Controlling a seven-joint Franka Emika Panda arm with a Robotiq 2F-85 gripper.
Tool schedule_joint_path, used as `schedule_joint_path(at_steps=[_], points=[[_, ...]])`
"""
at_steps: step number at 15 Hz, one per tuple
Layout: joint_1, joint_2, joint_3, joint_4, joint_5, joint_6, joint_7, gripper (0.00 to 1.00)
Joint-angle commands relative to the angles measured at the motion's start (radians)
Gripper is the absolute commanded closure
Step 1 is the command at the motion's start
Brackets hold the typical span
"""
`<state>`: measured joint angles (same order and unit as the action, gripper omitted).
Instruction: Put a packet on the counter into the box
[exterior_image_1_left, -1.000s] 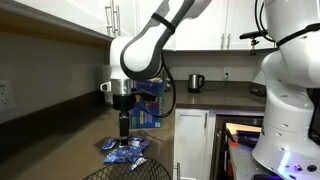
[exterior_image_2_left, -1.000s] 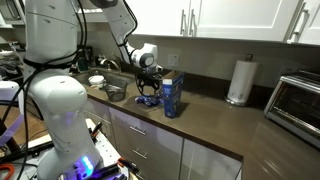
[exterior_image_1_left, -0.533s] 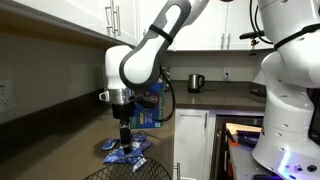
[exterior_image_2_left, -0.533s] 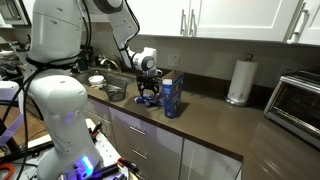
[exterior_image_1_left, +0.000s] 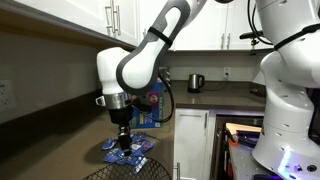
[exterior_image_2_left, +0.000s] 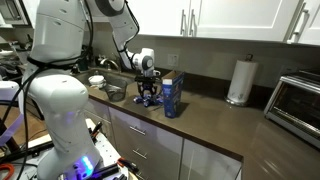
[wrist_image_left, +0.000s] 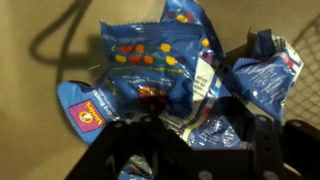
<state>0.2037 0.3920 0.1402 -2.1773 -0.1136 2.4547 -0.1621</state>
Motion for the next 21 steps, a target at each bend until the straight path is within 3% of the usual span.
schedule_joint_path(at_steps=[1, 7, 21], points=[[0.015, 0.02, -0.003, 0.031, -0.036, -0.043, 0.049, 0.6], [0.026, -0.002, 0.002, 0.029, -0.044, -0.076, 0.061, 0.98], [0.059, -0.196, 0.025, -0.032, -0.096, -0.173, 0.106, 0.95]])
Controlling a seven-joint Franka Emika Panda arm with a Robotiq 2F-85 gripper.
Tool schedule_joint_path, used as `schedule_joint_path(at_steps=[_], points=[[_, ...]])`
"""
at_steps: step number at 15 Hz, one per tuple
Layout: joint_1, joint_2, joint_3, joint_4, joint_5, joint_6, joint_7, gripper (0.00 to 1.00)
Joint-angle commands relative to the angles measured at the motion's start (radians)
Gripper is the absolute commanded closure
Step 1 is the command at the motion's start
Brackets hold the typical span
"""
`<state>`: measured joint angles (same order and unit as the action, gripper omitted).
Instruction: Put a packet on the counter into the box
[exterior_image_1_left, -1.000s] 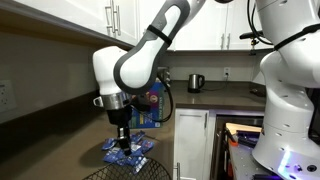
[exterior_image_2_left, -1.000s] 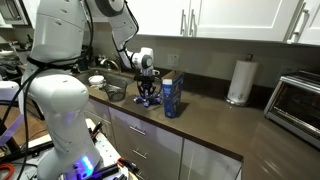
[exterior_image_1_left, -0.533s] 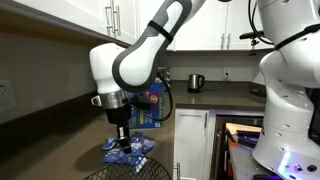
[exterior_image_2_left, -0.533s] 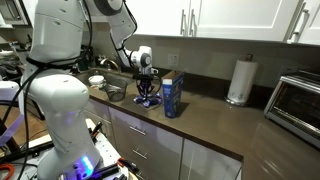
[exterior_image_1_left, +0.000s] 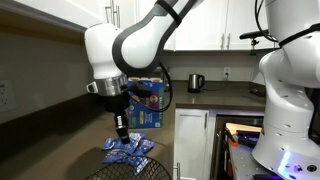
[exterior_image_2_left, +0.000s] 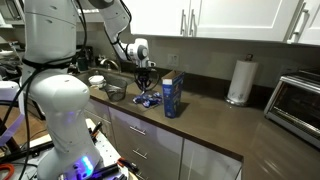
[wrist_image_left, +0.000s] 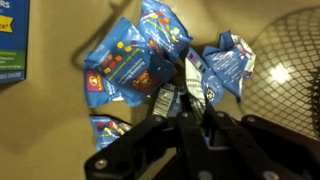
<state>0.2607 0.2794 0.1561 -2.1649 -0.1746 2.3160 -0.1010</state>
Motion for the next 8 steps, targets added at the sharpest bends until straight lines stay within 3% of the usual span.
schedule_joint_path(at_steps=[1, 8], points=[[0.001, -0.112, 0.011, -0.056, -0.034, -0.041, 0.048, 0.95], [-0.003, -0.331, 0.035, -0.155, -0.029, -0.118, 0.116, 0.95]])
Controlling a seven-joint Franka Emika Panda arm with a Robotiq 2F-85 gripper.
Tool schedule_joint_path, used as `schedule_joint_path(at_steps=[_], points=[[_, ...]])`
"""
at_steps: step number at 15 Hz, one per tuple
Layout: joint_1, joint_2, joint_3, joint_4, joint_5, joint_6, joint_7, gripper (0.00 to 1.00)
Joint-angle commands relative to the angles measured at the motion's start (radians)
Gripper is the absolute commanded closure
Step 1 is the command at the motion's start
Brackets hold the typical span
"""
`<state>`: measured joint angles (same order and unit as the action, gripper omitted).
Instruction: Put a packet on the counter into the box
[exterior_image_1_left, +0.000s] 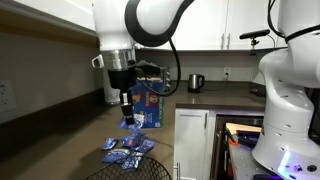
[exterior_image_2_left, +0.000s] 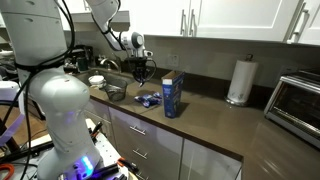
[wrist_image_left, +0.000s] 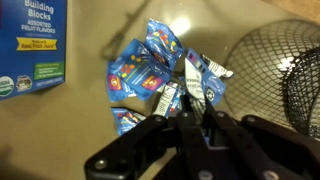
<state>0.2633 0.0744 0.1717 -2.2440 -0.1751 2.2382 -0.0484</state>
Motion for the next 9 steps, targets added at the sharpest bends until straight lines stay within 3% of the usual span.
schedule_joint_path(at_steps=[1, 9], points=[[-0.007, -0.164, 0.024, -0.096, -0.03, -0.049, 0.08, 0.95], [-0.034, -0.463, 0.037, -0.179, -0.007, -0.158, 0.159, 0.96]])
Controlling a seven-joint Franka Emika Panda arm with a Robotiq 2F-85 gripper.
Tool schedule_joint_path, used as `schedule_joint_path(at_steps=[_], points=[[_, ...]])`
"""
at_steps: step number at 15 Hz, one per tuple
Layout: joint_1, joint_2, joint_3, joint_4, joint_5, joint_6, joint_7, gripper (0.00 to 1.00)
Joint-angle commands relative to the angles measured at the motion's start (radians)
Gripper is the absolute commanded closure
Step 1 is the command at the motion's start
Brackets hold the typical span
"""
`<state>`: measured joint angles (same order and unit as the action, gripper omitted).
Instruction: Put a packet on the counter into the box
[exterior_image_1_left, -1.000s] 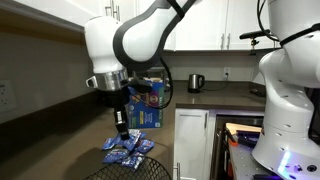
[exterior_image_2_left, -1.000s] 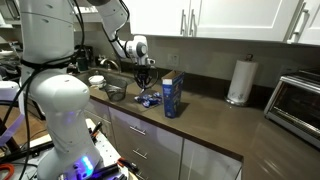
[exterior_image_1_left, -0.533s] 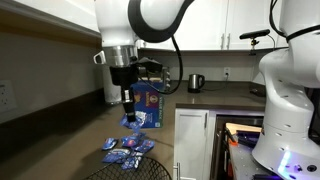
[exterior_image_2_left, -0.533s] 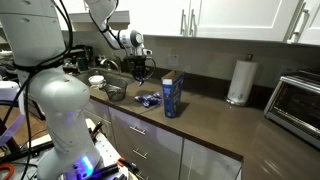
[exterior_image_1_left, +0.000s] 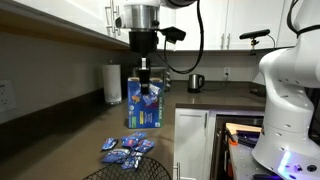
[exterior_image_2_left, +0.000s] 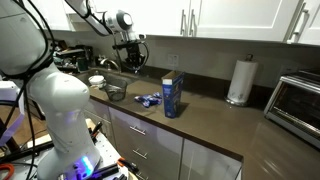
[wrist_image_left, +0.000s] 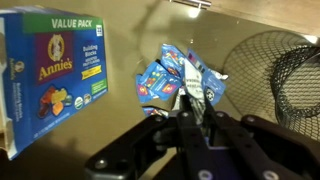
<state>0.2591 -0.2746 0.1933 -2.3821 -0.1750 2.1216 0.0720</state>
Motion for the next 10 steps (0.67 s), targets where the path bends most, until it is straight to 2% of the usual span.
schedule_joint_path(at_steps=[1, 4, 10], points=[[-0.037, -0.138, 0.012, -0.04, -0.003, -0.052, 0.044, 0.96], [-0.068, -0.194, -0.002, -0.033, 0.0, -0.069, 0.05, 0.96], [-0.133, -0.224, -0.083, 0.013, 0.026, -0.075, 0.001, 0.96]])
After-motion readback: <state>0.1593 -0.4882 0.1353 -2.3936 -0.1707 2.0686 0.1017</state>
